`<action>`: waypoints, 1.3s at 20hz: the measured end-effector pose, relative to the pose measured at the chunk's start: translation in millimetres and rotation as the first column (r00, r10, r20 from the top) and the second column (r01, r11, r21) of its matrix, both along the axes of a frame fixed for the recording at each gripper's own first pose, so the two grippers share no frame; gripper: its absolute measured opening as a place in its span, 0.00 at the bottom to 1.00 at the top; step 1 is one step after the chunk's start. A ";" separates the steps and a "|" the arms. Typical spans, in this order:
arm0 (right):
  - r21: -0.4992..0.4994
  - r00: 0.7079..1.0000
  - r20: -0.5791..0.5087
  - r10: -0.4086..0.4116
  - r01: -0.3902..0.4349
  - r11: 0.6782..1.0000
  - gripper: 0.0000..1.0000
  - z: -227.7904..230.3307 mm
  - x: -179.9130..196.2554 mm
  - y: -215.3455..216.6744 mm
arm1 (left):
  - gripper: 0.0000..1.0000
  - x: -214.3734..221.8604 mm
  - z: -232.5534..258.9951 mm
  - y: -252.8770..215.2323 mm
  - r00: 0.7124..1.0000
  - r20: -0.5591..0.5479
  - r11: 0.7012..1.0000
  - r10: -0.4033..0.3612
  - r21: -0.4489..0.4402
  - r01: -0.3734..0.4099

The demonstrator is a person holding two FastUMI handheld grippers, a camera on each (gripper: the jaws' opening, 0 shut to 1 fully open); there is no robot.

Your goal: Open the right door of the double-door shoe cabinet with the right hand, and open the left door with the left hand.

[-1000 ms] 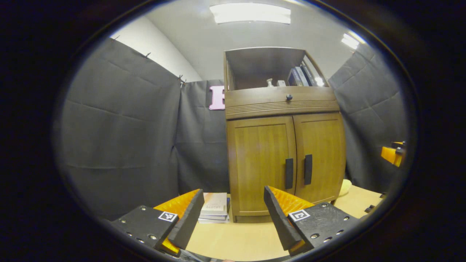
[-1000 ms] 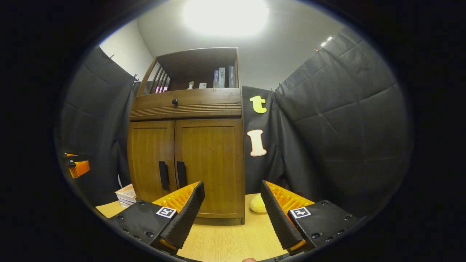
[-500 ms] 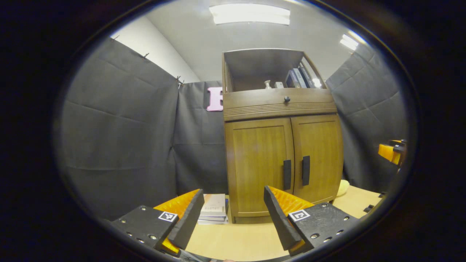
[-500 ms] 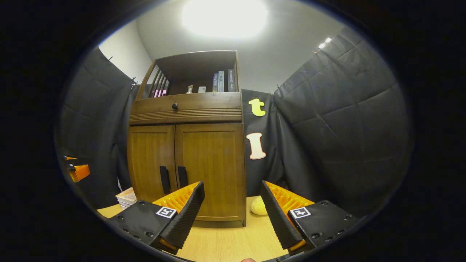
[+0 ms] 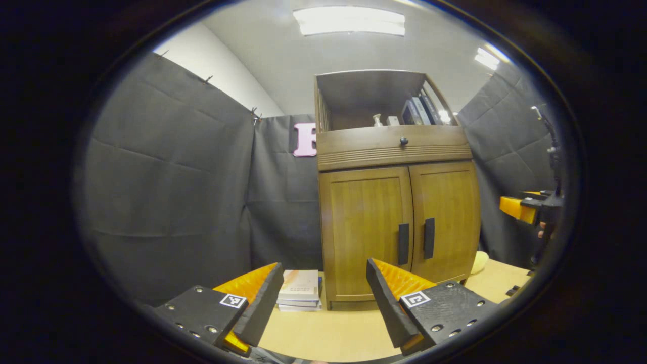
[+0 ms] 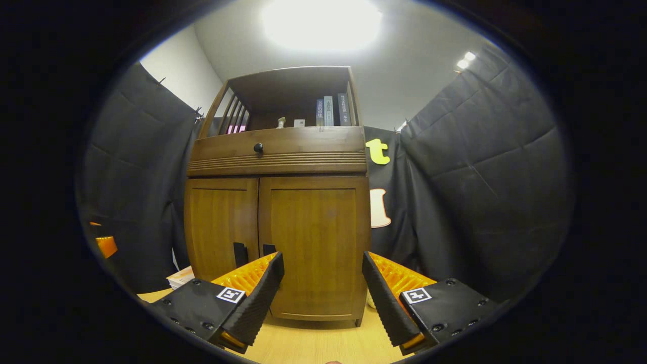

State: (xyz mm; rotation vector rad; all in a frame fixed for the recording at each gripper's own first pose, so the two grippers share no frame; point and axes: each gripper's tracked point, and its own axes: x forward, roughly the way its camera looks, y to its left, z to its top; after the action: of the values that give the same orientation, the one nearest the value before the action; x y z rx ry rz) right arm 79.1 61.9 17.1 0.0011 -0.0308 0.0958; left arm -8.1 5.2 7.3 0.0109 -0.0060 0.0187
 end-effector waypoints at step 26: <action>0.016 0.973 -0.170 0.155 -0.154 0.988 0.97 -90.3 155.0 118.7 | 0.95 72.5 -33.5 4.1 0.999 -0.048 1.000 0.016 -0.017 -0.017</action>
State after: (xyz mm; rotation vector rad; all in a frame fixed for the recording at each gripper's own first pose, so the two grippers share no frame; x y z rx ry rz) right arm 234.1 180.6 -73.2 0.0141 0.1406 0.2510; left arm 64.4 9.3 -26.2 -0.0057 0.0425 0.0347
